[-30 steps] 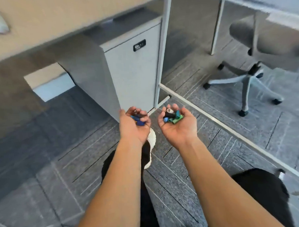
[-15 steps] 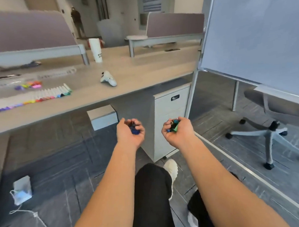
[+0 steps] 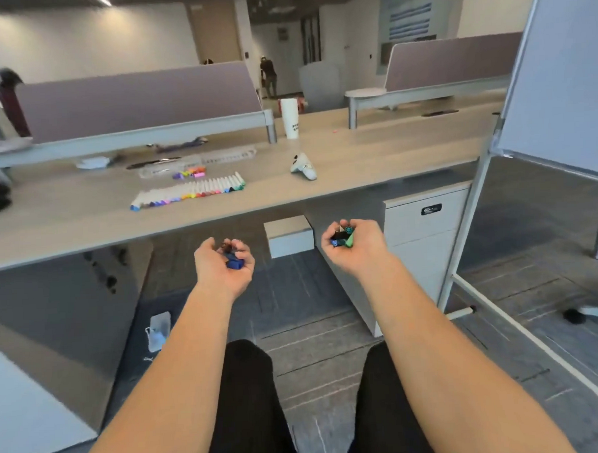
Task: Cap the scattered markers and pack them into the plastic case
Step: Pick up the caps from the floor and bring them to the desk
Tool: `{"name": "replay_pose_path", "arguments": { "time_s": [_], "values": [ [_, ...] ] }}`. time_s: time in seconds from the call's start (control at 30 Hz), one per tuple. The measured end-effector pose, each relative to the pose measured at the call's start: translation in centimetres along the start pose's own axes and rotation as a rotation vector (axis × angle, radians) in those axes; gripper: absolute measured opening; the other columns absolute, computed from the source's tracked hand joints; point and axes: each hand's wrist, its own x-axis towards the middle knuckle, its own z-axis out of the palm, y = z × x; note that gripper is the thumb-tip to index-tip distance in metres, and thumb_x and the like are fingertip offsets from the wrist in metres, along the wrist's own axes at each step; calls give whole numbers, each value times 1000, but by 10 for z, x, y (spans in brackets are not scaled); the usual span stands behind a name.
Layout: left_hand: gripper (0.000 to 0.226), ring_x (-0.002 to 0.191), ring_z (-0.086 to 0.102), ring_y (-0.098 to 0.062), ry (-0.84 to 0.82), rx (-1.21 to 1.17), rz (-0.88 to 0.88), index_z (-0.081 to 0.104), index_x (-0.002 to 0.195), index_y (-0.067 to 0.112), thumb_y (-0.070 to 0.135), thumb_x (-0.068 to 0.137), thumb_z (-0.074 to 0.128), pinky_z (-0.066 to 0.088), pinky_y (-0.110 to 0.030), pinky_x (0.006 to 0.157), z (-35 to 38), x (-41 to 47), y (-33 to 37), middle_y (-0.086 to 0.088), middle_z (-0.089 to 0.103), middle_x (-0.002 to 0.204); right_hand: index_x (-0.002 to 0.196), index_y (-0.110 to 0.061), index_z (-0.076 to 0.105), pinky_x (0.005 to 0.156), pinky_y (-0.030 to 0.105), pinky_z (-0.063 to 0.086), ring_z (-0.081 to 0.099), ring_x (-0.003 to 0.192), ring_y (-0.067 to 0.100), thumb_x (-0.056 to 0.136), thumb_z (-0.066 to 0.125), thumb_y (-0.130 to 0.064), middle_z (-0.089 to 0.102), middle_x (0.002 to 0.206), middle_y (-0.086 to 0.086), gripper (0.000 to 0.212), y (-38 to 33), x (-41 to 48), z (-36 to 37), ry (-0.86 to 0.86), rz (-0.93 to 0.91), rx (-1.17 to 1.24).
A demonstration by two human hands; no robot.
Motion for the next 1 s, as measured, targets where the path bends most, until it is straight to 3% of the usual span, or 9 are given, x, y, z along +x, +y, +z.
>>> {"name": "replay_pose_path", "arguments": {
  "time_s": [0.23,0.33,0.6,1.0],
  "values": [
    [33,54,51,-10,70,-61,128,49,80,14,40,98,41,36,-18,42,-38,-22,67,2,53,66,90,-8,50,54,23,46,45,62,17,93,42,-6,48,79,8,9,48,6,33,-56,116,-27],
    [30,54,51,-10,83,-64,162,49,82,14,37,98,41,37,-18,44,-47,-36,91,0,53,63,95,-10,53,61,22,49,49,66,18,94,48,-8,51,88,10,6,63,2,42,-69,177,-29],
    [31,54,51,-10,118,-53,258,48,78,12,34,99,40,36,-16,50,-64,-52,157,2,52,62,98,-12,56,57,25,51,51,72,19,92,50,-8,52,97,11,9,107,16,90,-62,210,-144],
    [31,55,52,-13,88,-55,268,45,75,11,30,98,38,38,-17,45,-52,28,257,-2,49,67,89,-10,50,51,23,44,46,61,13,97,43,-16,49,71,4,12,158,96,189,-130,204,-281]
  ]
}}
